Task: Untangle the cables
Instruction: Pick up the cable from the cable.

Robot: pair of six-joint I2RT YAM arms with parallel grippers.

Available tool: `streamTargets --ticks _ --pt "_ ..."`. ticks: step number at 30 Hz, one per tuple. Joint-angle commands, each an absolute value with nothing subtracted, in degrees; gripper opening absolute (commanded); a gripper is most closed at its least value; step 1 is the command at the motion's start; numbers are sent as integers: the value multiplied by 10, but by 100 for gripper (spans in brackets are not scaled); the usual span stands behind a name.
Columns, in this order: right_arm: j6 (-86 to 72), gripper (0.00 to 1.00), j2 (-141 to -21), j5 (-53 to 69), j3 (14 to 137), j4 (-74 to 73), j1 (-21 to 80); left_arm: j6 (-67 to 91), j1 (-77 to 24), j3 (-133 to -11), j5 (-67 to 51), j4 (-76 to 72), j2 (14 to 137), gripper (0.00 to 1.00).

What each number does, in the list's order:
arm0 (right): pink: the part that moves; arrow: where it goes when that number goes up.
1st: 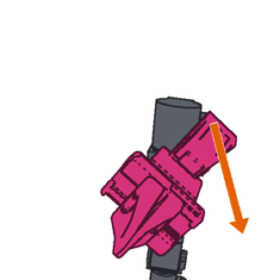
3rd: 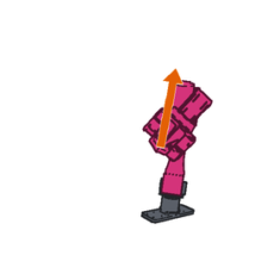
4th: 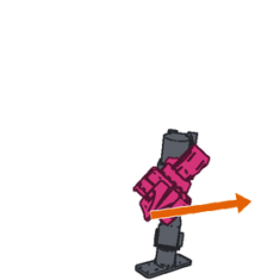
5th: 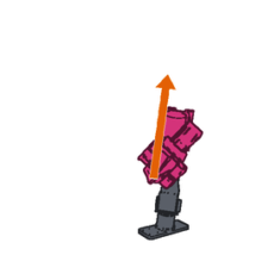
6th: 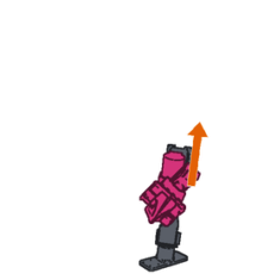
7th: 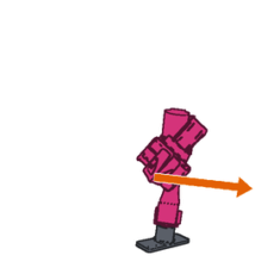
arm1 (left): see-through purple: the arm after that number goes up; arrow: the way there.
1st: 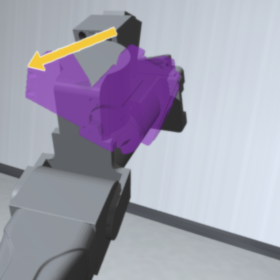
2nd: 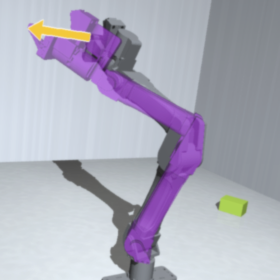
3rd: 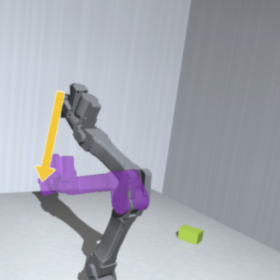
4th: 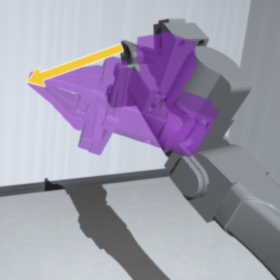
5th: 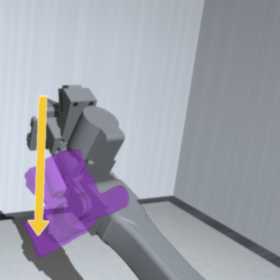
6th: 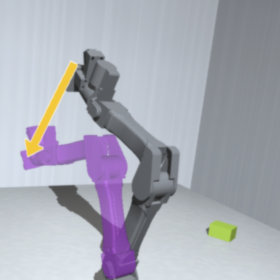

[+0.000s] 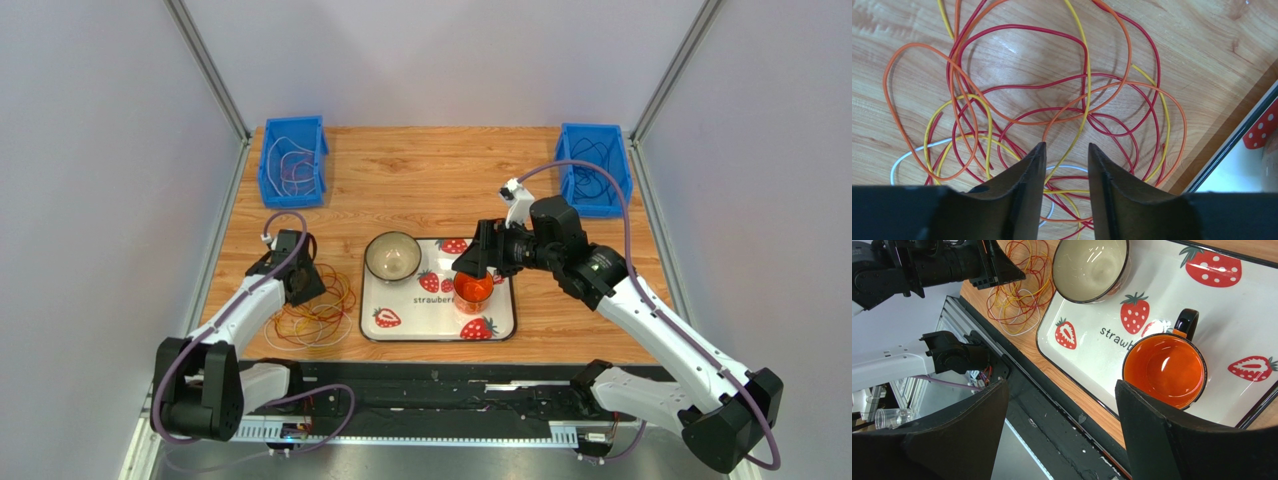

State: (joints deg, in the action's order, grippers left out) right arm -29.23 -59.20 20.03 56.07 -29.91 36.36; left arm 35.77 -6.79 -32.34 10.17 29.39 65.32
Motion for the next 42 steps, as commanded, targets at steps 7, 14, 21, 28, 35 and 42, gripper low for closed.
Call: streamTargets --ticks 7,14,21,28,35,42 --pt "-273 82 -597 192 571 -300 367 362 -71 -353 101 286 673 29" --pt "-271 82 -592 191 573 -301 367 362 -71 -364 100 295 700 34" --pt "-266 82 -587 185 570 -304 367 359 -71 -376 95 298 724 20" --pt "-267 82 -587 185 571 -304 367 348 -72 -385 91 301 724 0" --pt "-275 81 -585 193 576 -298 366 345 -81 -484 85 389 634 0" --pt "-287 81 -578 204 578 -287 366 320 -81 -679 77 492 581 0"
